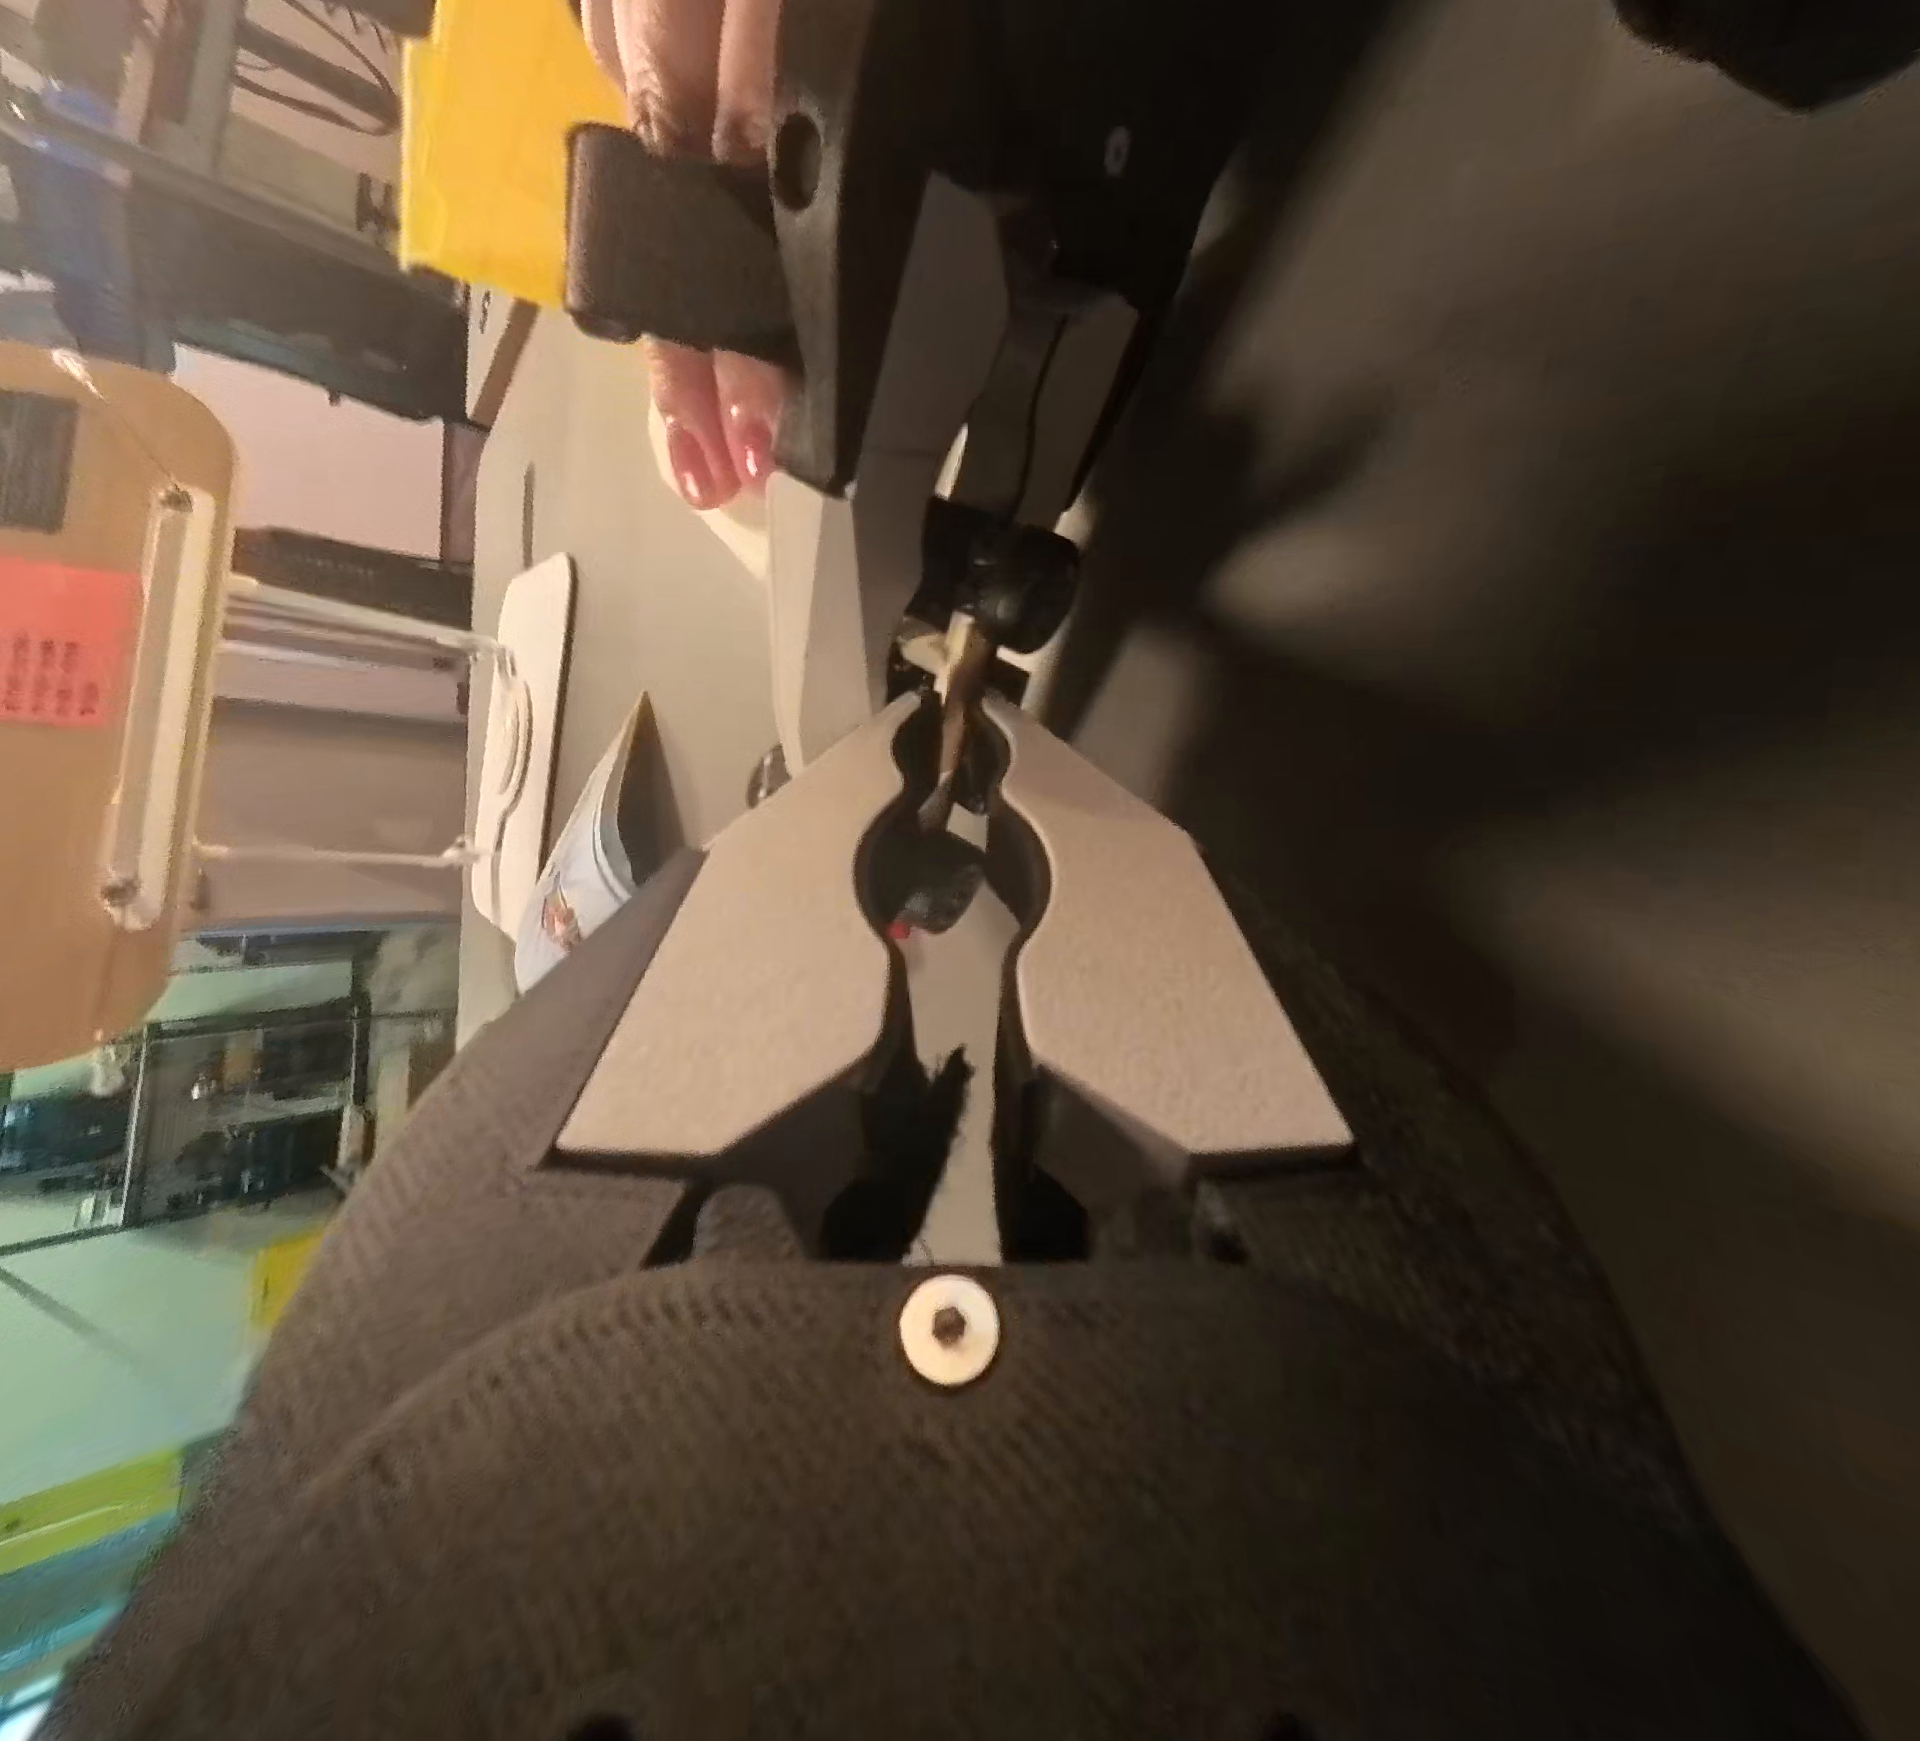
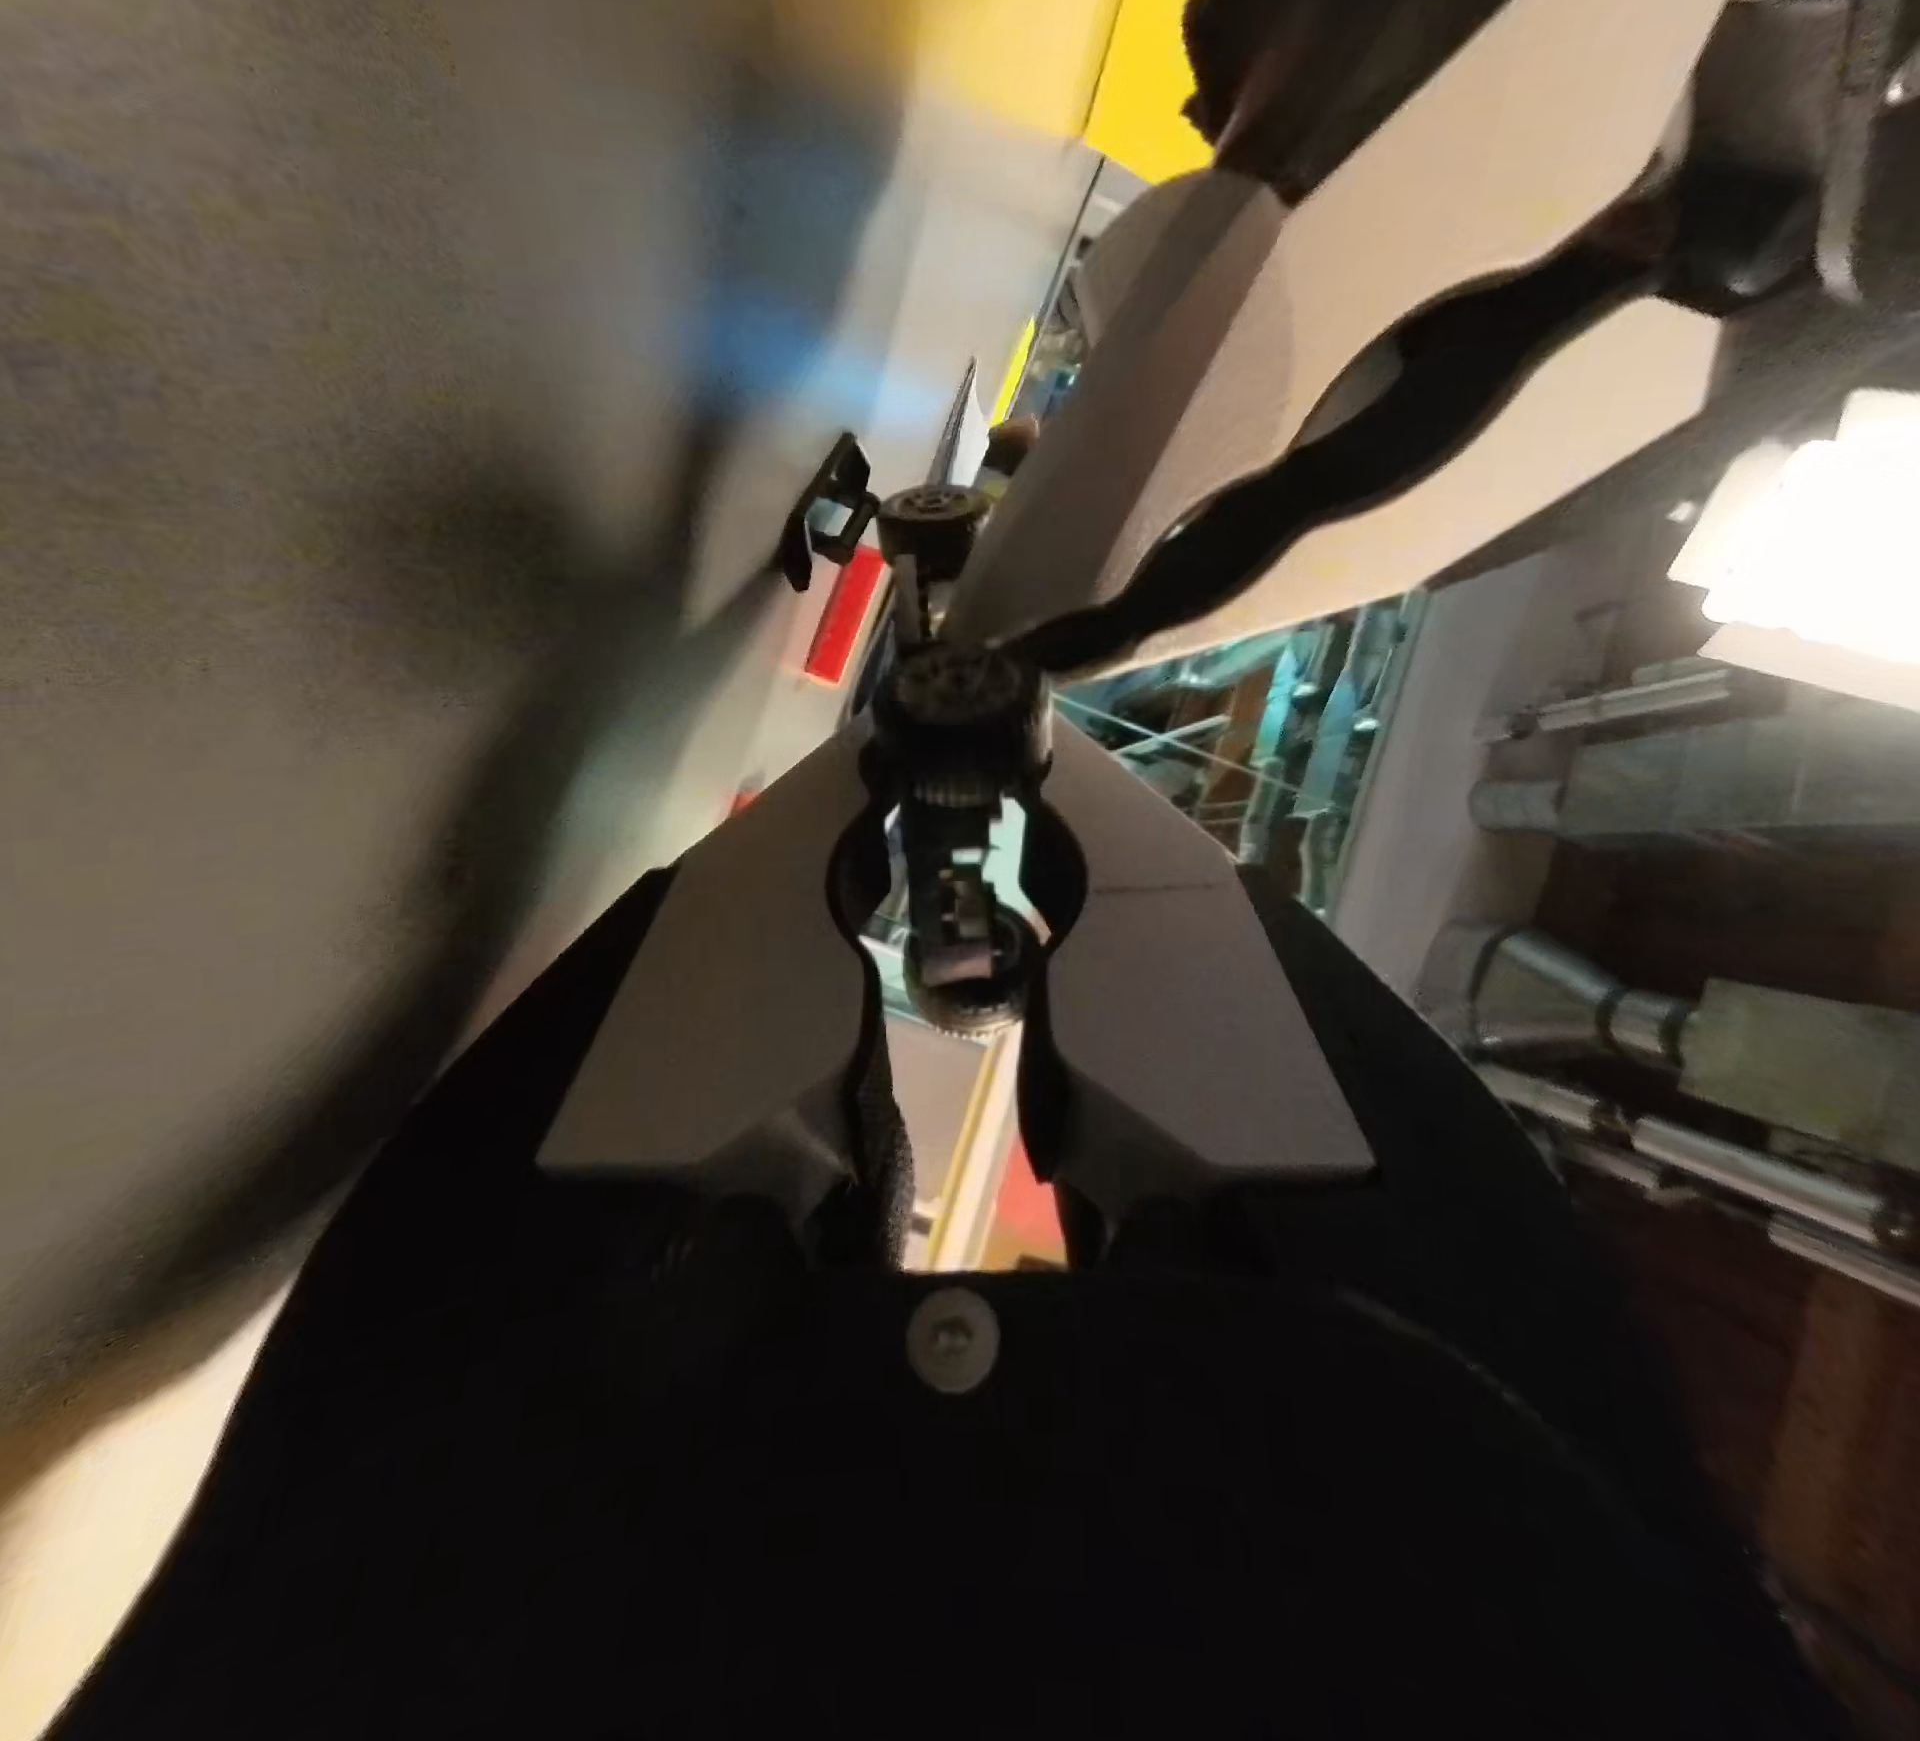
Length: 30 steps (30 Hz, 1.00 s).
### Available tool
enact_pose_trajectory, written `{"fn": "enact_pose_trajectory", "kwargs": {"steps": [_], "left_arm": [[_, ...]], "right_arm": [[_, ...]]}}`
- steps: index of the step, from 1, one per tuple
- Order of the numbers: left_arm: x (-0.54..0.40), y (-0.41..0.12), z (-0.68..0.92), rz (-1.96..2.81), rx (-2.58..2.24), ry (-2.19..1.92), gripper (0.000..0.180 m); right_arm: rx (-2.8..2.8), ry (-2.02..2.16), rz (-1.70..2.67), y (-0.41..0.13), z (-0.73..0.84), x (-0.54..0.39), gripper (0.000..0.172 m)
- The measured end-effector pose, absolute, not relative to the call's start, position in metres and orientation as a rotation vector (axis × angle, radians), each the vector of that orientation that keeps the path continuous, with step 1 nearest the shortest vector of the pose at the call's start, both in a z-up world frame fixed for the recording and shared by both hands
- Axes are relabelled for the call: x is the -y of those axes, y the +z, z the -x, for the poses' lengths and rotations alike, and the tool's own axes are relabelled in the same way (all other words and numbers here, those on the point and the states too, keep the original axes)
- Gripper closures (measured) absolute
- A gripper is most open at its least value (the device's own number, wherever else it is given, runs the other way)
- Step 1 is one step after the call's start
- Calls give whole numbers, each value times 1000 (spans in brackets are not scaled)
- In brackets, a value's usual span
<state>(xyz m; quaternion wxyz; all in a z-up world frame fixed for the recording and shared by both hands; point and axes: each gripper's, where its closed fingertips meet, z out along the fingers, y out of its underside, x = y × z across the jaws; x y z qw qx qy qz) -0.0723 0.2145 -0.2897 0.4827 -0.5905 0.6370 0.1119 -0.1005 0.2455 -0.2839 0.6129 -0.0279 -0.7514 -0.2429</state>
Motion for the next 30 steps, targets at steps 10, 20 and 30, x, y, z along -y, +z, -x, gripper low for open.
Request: {"fn": "enact_pose_trajectory", "kwargs": {"steps": [10, 20, 30], "left_arm": [[-231, -232, 82, 1274, -1314, 565, 180], [-245, -225, 99, 1467, -961, 120, 154], [-238, -230, 83, 1435, -994, -15, 125]], "right_arm": [[1778, -512, 252, -289, 89, -267, 154], [1484, -249, 517, -240, 86, -281, 154], [1482, -104, 500, -237, 90, -268, 154]]}}
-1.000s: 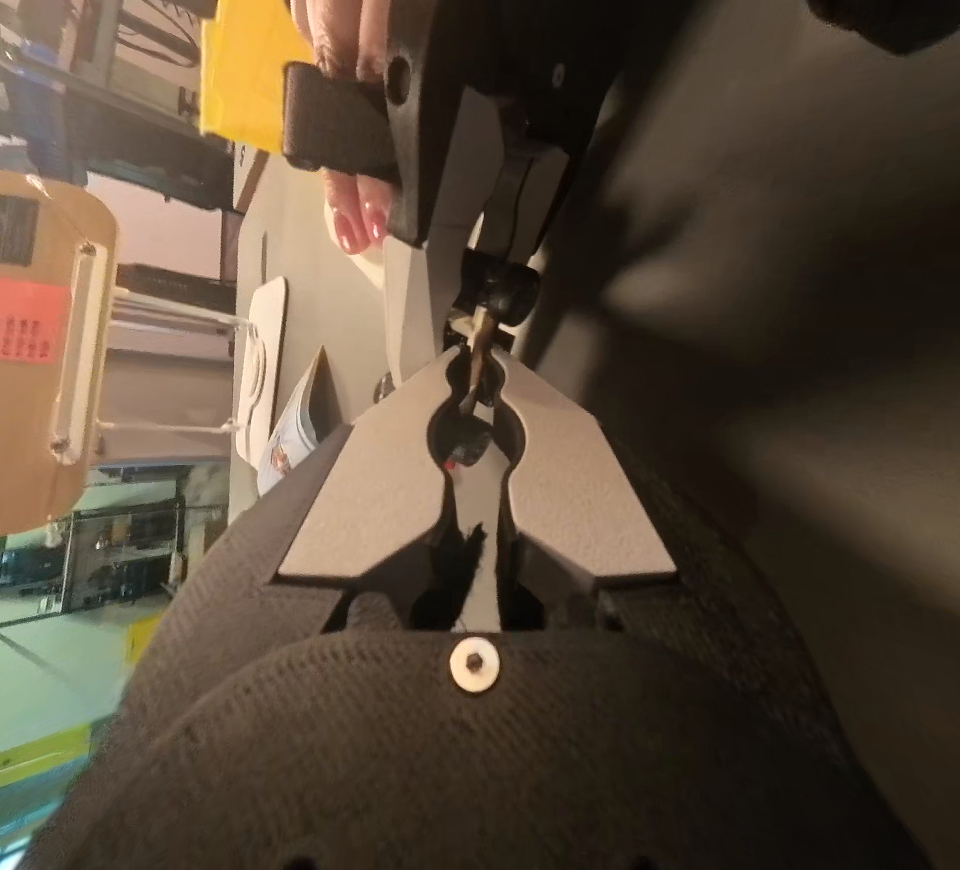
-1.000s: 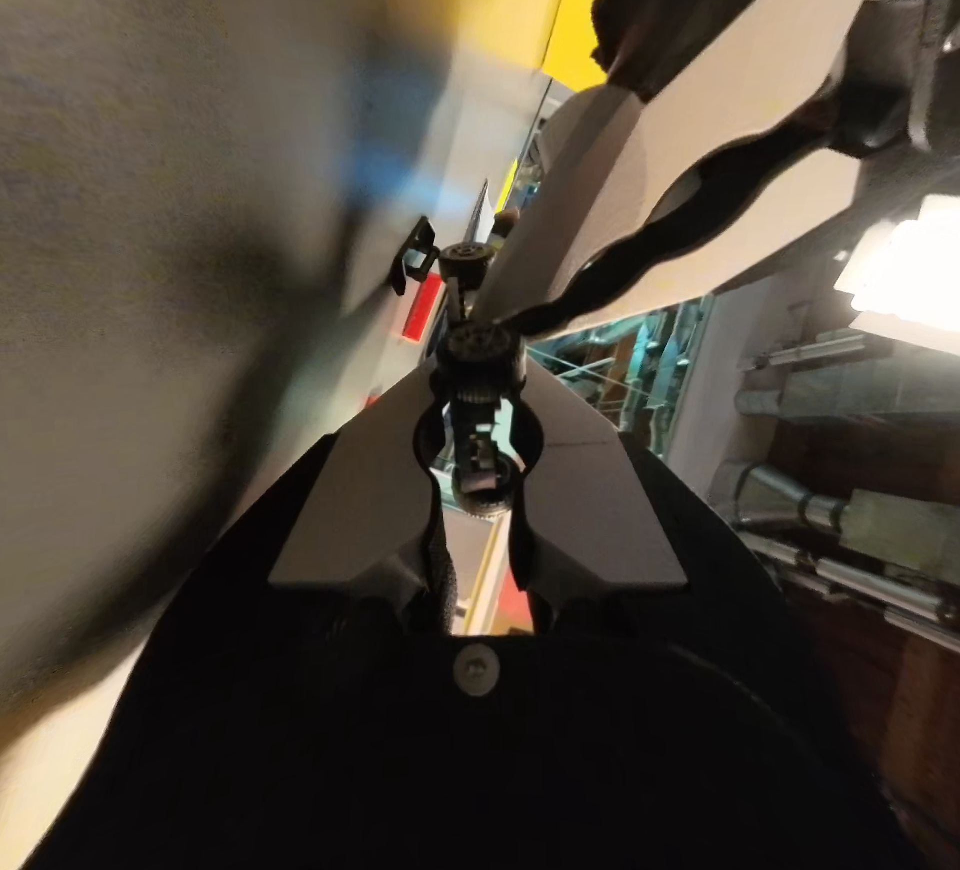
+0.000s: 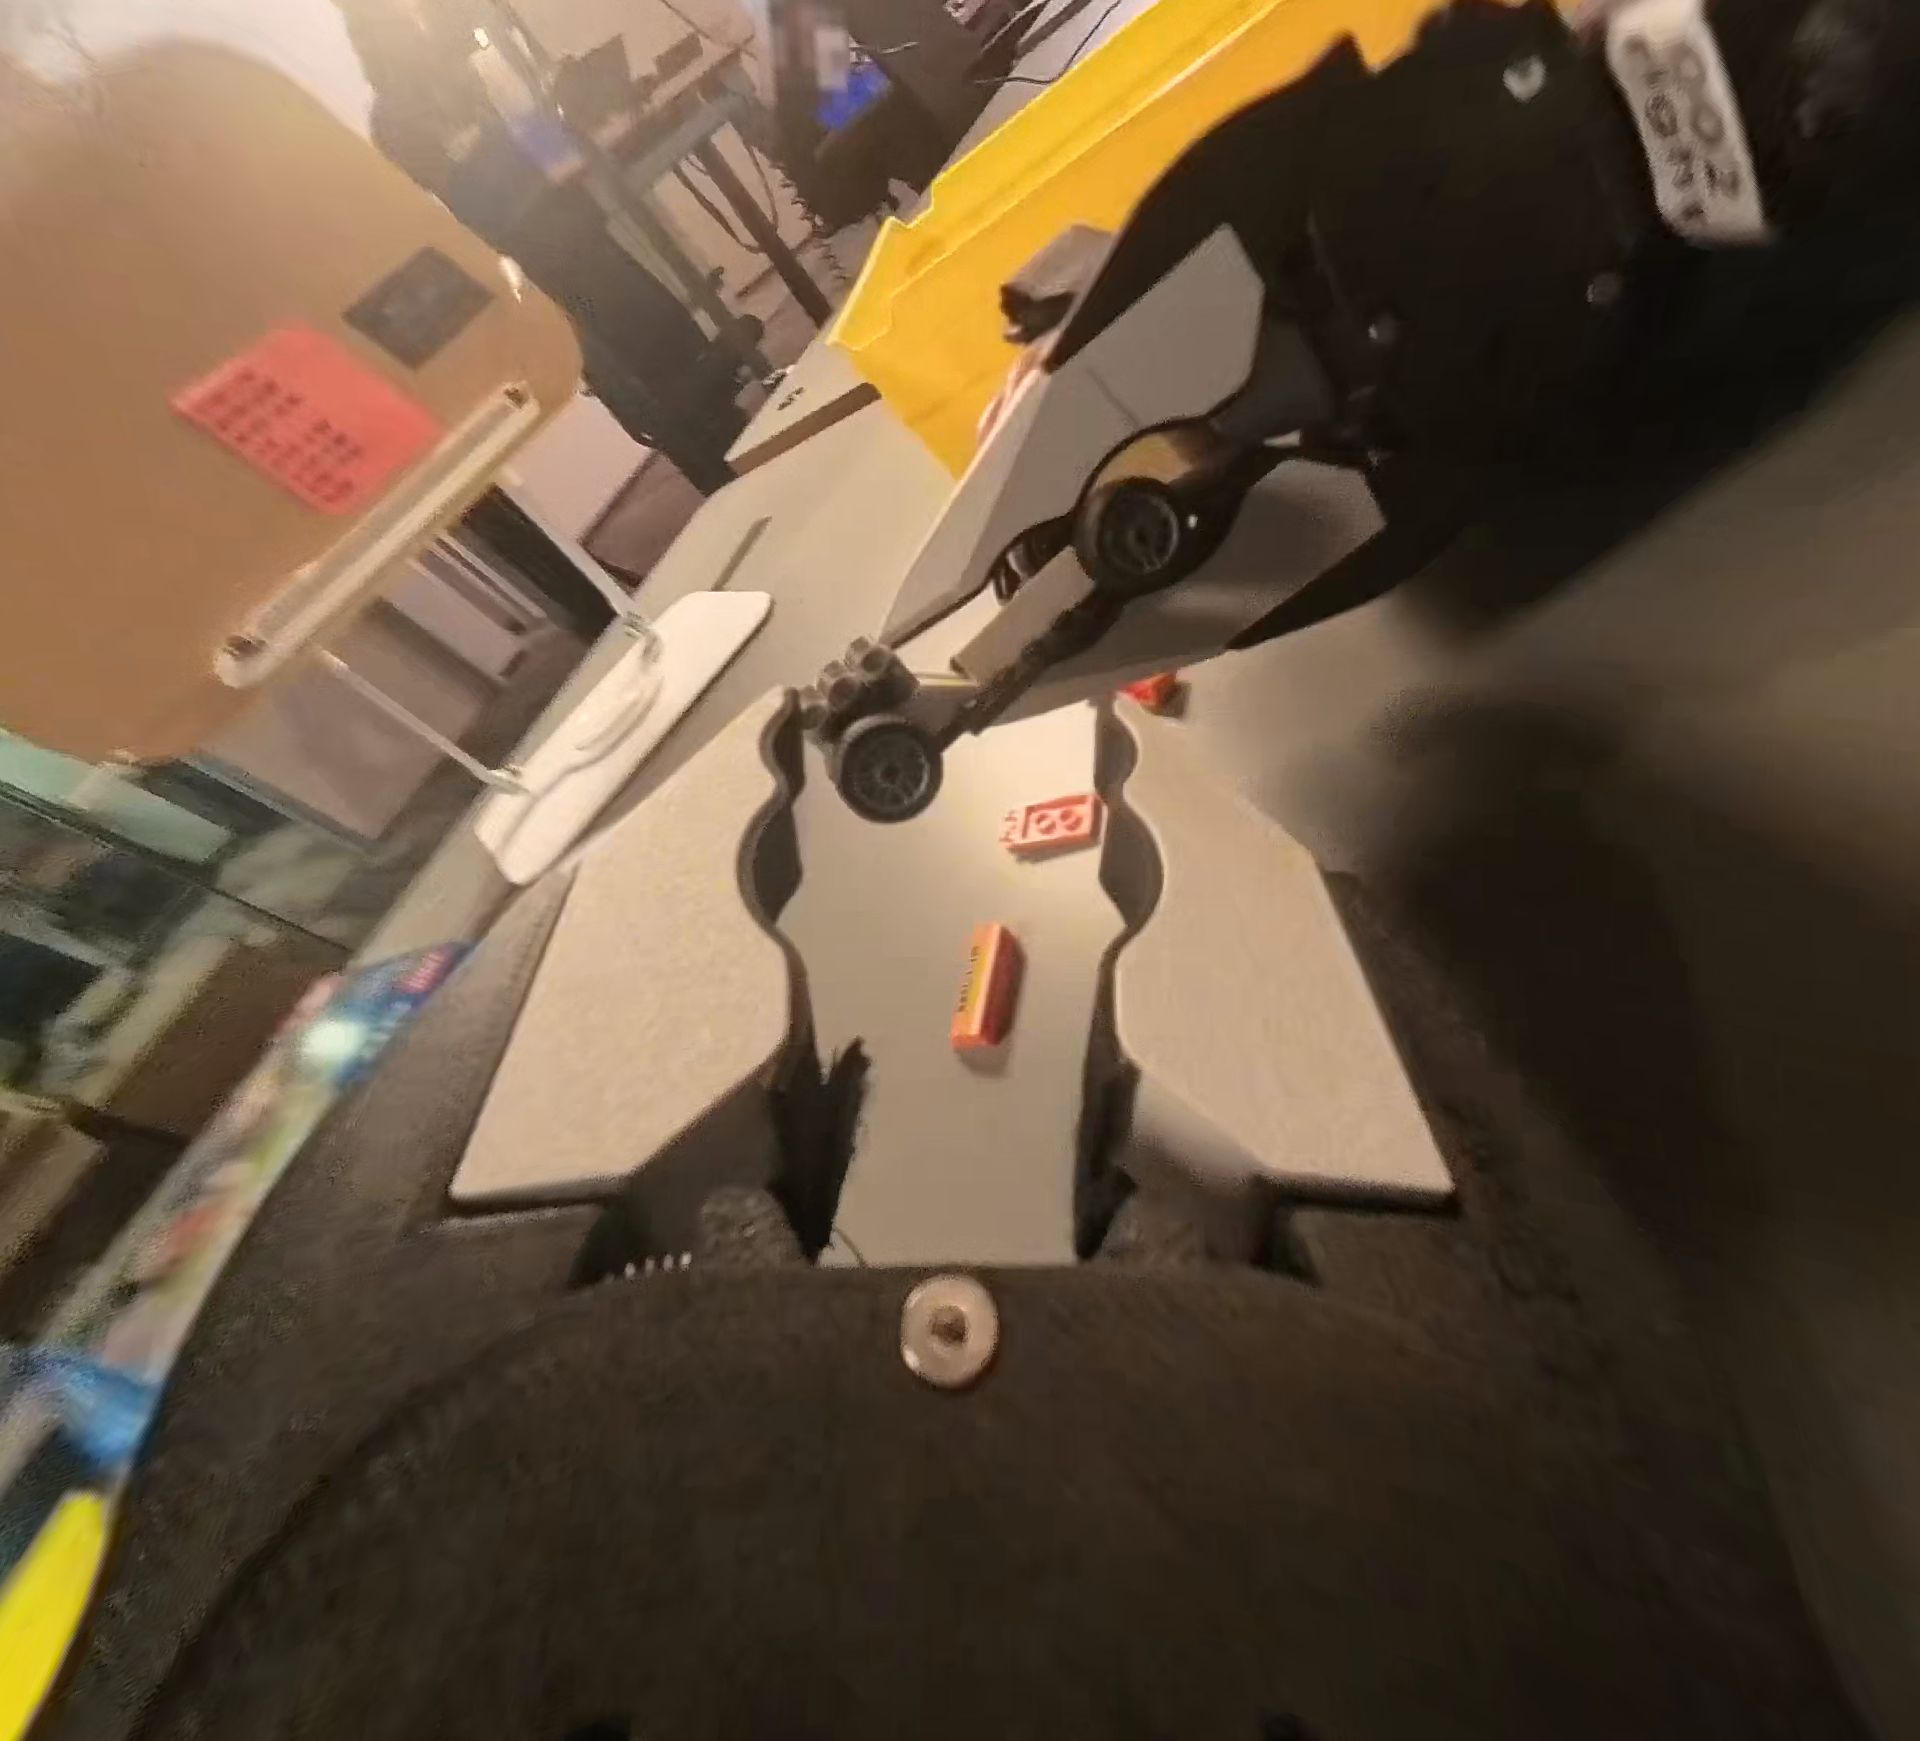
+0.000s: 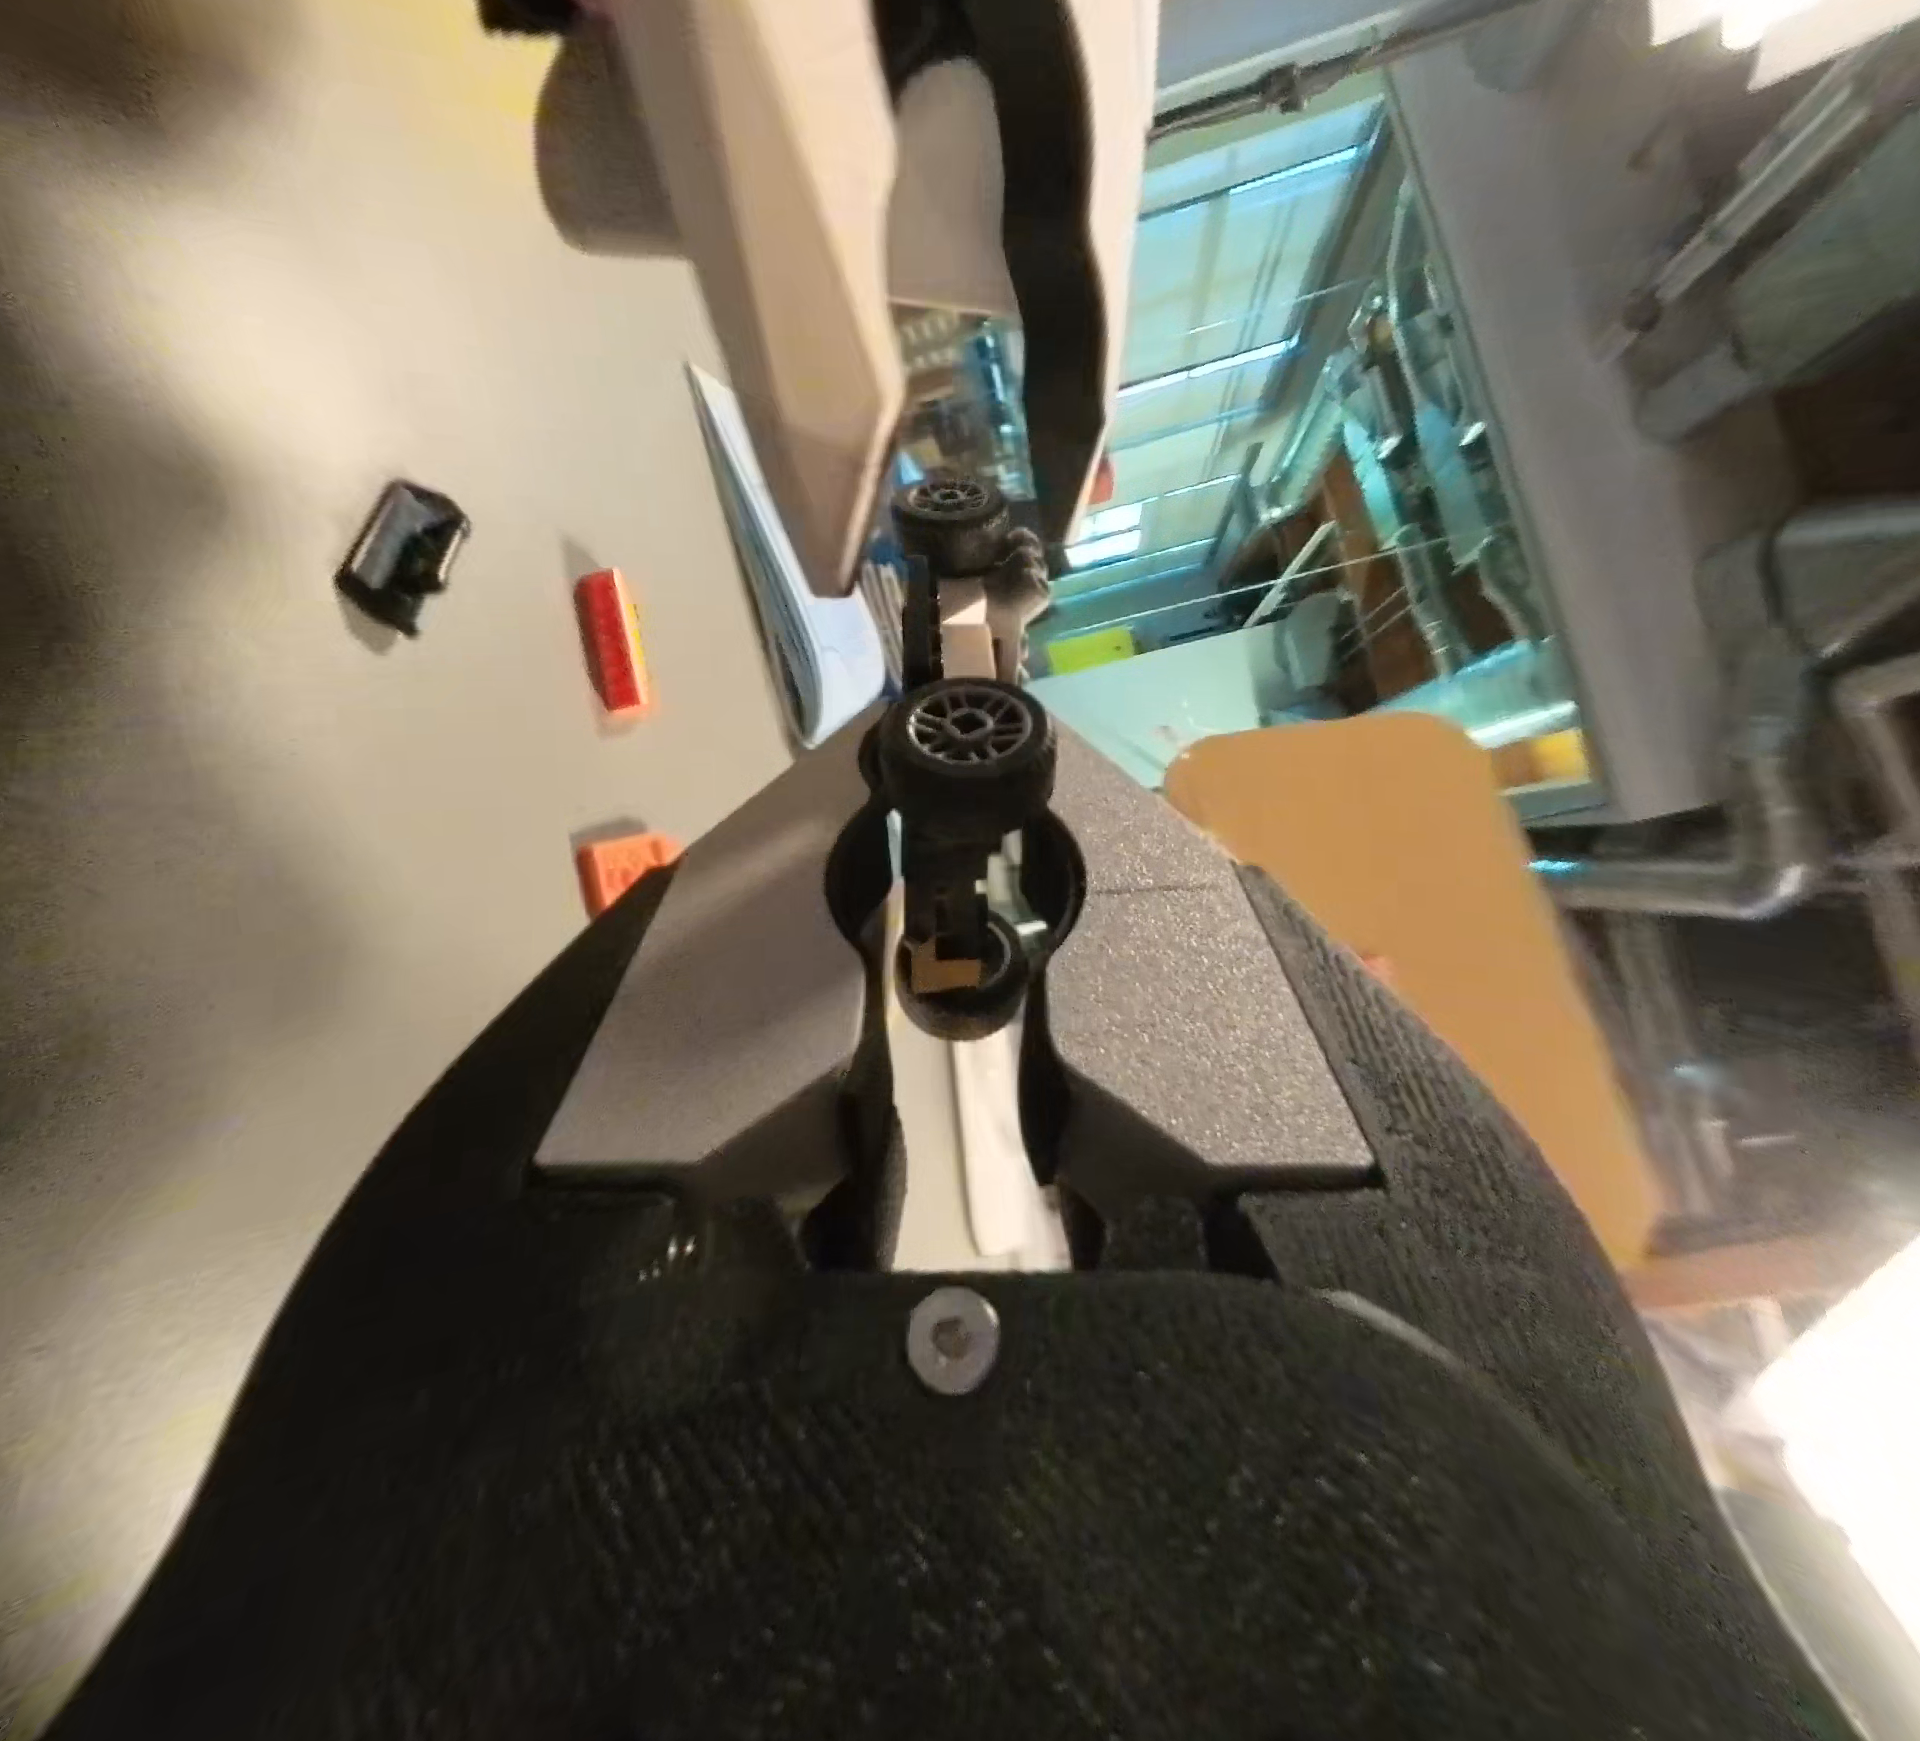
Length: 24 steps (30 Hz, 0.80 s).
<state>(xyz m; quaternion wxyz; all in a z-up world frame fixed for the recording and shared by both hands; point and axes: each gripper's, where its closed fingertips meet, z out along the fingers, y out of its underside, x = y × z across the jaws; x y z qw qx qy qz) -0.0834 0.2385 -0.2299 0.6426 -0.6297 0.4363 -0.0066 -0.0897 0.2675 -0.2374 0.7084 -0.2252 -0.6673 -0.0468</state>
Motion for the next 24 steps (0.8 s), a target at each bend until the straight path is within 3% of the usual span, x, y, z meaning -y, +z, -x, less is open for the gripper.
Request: {"fn": "enact_pose_trajectory", "kwargs": {"steps": [4, 10, 15, 20, 24], "left_arm": [[-245, -224, 91, 1548, -797, -280, 124], [-251, -227, 106, 1609, -742, -270, 154], [-255, -242, 100, 1697, -754, -247, 149], [-259, -250, 99, 1728, -779, -139, 161], [-258, -248, 104, 1698, -822, -74, 145]], "right_arm": [[1499, -288, 370, -240, 91, -265, 154], [1534, -397, 255, -247, 96, -258, 154], [1562, -531, 185, -254, 99, -258, 154], [1569, -608, 166, -256, 100, -261, 154], [1567, -584, 181, -256, 101, -261, 154]]}}
